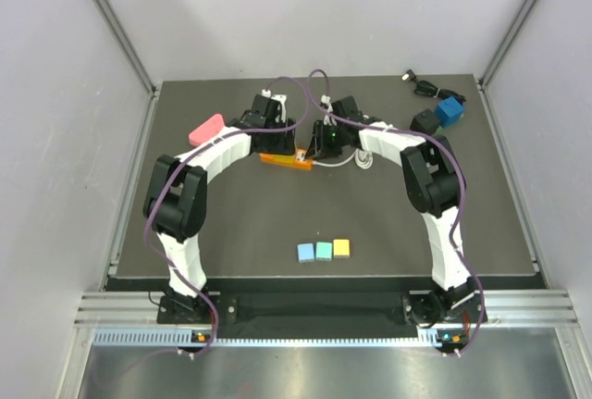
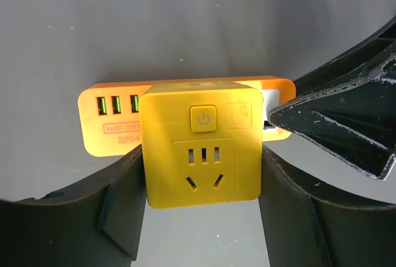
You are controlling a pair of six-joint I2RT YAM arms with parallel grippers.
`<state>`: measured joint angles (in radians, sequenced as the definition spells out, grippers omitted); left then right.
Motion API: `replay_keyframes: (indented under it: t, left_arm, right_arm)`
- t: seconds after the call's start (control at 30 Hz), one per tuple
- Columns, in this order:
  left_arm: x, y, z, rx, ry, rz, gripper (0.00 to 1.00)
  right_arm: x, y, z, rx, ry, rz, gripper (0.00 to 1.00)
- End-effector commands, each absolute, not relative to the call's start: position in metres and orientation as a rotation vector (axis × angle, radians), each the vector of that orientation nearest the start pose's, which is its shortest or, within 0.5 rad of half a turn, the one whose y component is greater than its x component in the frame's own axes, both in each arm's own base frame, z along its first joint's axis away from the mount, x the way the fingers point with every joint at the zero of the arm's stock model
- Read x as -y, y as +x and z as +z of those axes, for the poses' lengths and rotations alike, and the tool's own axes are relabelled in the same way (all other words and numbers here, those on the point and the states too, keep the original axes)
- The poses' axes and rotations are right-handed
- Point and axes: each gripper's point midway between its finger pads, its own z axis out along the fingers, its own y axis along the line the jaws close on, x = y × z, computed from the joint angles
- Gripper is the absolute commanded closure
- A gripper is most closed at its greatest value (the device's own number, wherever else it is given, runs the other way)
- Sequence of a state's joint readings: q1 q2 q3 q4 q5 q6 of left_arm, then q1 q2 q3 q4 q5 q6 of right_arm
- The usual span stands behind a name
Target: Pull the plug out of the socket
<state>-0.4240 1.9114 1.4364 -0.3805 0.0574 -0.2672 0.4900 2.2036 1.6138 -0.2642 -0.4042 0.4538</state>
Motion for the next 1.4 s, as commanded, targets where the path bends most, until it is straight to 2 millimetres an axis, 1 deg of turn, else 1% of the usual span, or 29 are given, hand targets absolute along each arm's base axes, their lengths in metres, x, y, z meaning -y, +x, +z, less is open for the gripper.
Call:
replay_keyframes:
  t: [0.0,0.03,0.07,0.13,0.17,0.23,0.37,0.4,0.43,0.5,0.53,0.57,0.6,0.63,0.7,0.77,0.8,0.83,0.87,0.93,0.97,1.07,1.13,1.37]
  left_arm:
    - [0.279,0.415,0.150,-2.306,0.267,-0.773,1.00]
    - [0.278,0.415,0.151,-2.309,0.262,-0.752,1.00]
    - [0.269,0.420,0.147,-2.318,0.227,-0.609,1.00]
    - [0.262,0.419,0.150,-2.307,0.298,-0.428,1.00]
    - [0.255,0.422,0.150,-2.284,0.289,-0.276,1.00]
    - [0.253,0.419,0.150,-2.278,0.313,-0.209,1.00]
    - [0.258,0.414,0.154,-2.270,0.276,-0.277,1.00]
    - [0.267,0.409,0.155,-2.284,0.262,-0.362,1.00]
    - [0.265,0.412,0.156,-2.288,0.232,-0.411,1.00]
    - [0.272,0.411,0.161,-2.293,0.160,-0.564,1.00]
    - [0.280,0.406,0.163,-2.300,0.161,-0.668,1.00]
    - [0.275,0.413,0.168,-2.291,0.093,-0.728,1.00]
    - [0.275,0.414,0.166,-2.294,0.073,-0.772,1.00]
    - [0.273,0.414,0.168,-2.298,0.057,-0.840,1.00]
    - [0.273,0.415,0.168,-2.302,0.022,-0.899,1.00]
    - [0.269,0.418,0.169,-2.301,0.011,-0.866,1.00]
    - [0.266,0.419,0.170,-2.309,0.037,-0.806,1.00]
    - [0.270,0.413,0.170,-2.316,0.081,-0.750,1.00]
    - [0.257,0.421,0.172,-2.286,0.109,-0.572,1.00]
    - [0.255,0.417,0.175,-2.272,0.163,-0.437,1.00]
    - [0.250,0.416,0.180,-2.254,0.171,-0.401,1.00]
    - [0.246,0.415,0.188,-2.229,0.168,-0.387,1.00]
    - [0.243,0.414,0.188,-2.231,0.159,-0.382,1.00]
    - [0.244,0.413,0.200,-2.223,0.118,-0.413,1.00]
  right_arm:
    - [-0.327,0.404,-0.001,-2.689,-0.256,0.764,0.66]
    - [-0.326,0.404,-0.002,-2.695,-0.254,0.765,0.66]
    - [-0.326,0.404,-0.003,-2.701,-0.252,0.766,0.66]
    - [-0.327,0.402,-0.007,-2.716,-0.249,0.776,0.66]
    - [-0.328,0.402,-0.009,-2.719,-0.245,0.778,0.66]
    - [-0.328,0.399,-0.013,-2.734,-0.239,0.782,0.66]
    - [-0.326,0.398,-0.013,-2.743,-0.232,0.776,0.67]
    - [-0.326,0.398,-0.014,-2.744,-0.234,0.775,0.67]
    - [-0.326,0.398,-0.013,-2.742,-0.234,0.773,0.67]
    - [-0.326,0.397,-0.015,-2.749,-0.230,0.769,0.67]
    - [-0.326,0.397,-0.015,-2.751,-0.236,0.770,0.67]
    - [-0.325,0.396,-0.016,-2.755,-0.232,0.768,0.67]
    - [-0.326,0.397,-0.015,-2.753,-0.232,0.769,0.67]
    - [-0.325,0.396,-0.016,-2.757,-0.233,0.767,0.67]
    - [-0.325,0.396,-0.016,-2.756,-0.234,0.769,0.67]
    - [-0.325,0.396,-0.016,-2.756,-0.237,0.766,0.67]
    - [-0.325,0.396,-0.016,-2.756,-0.240,0.767,0.67]
    - [-0.325,0.397,-0.015,-2.752,-0.243,0.768,0.67]
    - [-0.326,0.398,-0.014,-2.749,-0.243,0.770,0.67]
    - [-0.326,0.397,-0.015,-2.753,-0.244,0.767,0.67]
    - [-0.325,0.397,-0.017,-2.756,-0.246,0.766,0.67]
    - [-0.326,0.397,-0.019,-2.759,-0.246,0.766,0.67]
    - [-0.325,0.396,-0.022,-2.766,-0.243,0.766,0.67]
    - [-0.326,0.396,-0.020,-2.768,-0.239,0.767,0.67]
